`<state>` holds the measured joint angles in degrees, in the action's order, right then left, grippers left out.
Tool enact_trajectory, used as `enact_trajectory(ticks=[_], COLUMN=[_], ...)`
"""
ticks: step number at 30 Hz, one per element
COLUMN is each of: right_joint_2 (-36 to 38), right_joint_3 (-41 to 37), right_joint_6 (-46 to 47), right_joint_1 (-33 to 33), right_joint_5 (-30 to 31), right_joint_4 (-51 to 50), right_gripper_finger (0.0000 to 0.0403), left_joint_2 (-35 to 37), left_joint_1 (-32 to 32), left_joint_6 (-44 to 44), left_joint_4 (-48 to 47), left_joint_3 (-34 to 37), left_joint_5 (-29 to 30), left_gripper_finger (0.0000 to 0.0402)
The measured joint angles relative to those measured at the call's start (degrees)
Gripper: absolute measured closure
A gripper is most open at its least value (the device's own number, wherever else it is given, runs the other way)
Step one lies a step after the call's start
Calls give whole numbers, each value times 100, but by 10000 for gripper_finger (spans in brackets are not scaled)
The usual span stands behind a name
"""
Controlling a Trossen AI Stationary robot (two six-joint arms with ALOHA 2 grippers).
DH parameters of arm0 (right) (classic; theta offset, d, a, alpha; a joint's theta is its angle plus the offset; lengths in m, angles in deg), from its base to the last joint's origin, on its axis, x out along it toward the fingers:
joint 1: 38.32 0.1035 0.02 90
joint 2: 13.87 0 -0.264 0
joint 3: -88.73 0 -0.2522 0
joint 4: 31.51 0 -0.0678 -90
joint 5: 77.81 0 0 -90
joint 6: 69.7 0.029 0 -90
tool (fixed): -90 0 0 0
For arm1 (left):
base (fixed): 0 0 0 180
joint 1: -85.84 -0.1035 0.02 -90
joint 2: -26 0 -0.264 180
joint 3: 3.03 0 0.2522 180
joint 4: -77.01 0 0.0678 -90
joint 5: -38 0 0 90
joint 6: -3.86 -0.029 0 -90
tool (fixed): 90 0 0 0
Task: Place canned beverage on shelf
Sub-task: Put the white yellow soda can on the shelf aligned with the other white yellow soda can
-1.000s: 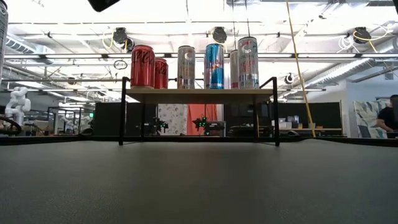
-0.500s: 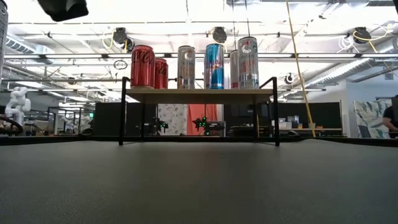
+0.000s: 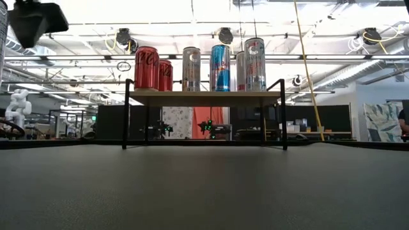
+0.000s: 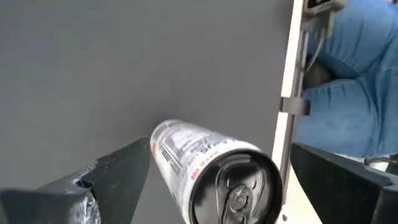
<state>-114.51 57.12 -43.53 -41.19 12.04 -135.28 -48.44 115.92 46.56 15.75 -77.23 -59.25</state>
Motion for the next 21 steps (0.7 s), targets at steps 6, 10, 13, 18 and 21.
enact_trajectory(ticks=[6, 10, 13, 18, 21], right_joint_2=[0, -2, -2, -2, -2], right_joint_3=[0, 0, 0, 0, 0], right_joint_6=[-48, -48, -48, -8, -8], right_joint_1=[0, 0, 0, 0, 0], right_joint_5=[0, 0, 0, 1, 0], right_joint_4=[0, 0, 0, 0, 0], right_gripper_finger=[95, 95, 95, 95, 95], left_joint_2=[-197, -332, -437, -546, -549], left_joint_1=[306, 467, 494, 498, 498], left_joint_6=[460, 498, 499, 498, 496], left_joint_4=[-326, -320, -381, -437, -396], left_joint_3=[0, 0, 0, 0, 0], left_joint_5=[43, 396, 740, 709, 586], left_gripper_finger=[10, 10, 10, 10, 10])
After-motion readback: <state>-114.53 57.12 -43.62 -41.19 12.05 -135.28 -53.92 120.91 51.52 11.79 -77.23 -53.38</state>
